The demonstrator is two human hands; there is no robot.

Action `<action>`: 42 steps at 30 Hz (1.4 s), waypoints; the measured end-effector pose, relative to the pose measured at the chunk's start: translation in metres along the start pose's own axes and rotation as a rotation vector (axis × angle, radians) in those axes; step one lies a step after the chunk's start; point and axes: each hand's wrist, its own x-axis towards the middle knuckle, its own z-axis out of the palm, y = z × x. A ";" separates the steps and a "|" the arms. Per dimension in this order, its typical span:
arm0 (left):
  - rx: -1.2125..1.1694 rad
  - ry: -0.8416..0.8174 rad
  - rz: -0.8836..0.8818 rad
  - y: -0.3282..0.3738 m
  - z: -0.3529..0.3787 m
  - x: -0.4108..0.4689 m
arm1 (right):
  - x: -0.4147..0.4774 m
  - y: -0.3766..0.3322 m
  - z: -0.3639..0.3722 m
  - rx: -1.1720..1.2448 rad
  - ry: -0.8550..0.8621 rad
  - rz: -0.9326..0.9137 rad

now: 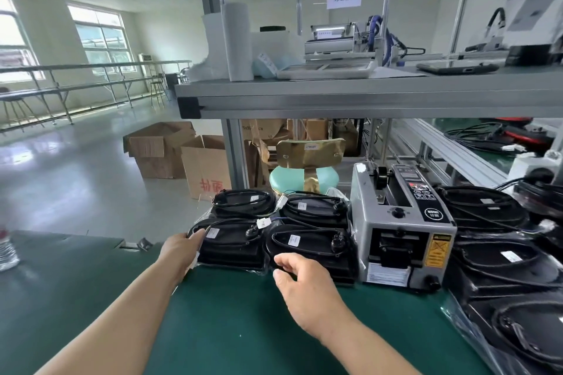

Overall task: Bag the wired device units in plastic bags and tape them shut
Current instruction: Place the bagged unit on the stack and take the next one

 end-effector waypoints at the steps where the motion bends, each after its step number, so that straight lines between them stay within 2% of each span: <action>1: 0.080 0.037 0.046 -0.001 0.000 -0.003 | 0.000 0.000 0.000 0.001 -0.001 0.006; 6: 0.250 0.167 0.135 0.003 0.001 -0.034 | -0.017 0.004 -0.015 0.025 0.003 0.030; 9: 0.205 0.220 0.269 0.004 0.013 -0.083 | -0.042 0.012 -0.038 0.055 0.025 0.065; 13: 0.211 0.208 0.435 0.008 0.038 -0.167 | -0.085 0.028 -0.079 0.043 0.096 0.095; 16: 0.183 0.098 0.488 0.012 0.065 -0.230 | -0.121 0.042 -0.110 0.009 0.169 0.073; 22: 0.206 -0.311 0.764 0.010 0.155 -0.334 | -0.177 0.074 -0.164 0.059 0.274 0.070; 25: 0.273 -0.408 0.856 0.016 0.196 -0.365 | -0.196 0.088 -0.186 0.115 0.368 0.095; 28: 0.364 -0.447 0.965 0.023 0.229 -0.385 | -0.212 0.101 -0.206 0.161 0.506 0.139; 32: 0.652 -0.454 1.186 0.030 0.268 -0.400 | -0.230 0.115 -0.230 0.153 0.593 0.188; 34: 0.803 -0.460 1.243 0.034 0.288 -0.407 | -0.236 0.121 -0.235 0.177 0.624 0.210; 37: 0.991 -0.431 1.209 0.039 0.307 -0.409 | -0.243 0.130 -0.238 0.229 0.670 0.245; 42: 1.060 -0.381 1.181 0.042 0.309 -0.402 | -0.245 0.150 -0.238 0.325 0.657 0.366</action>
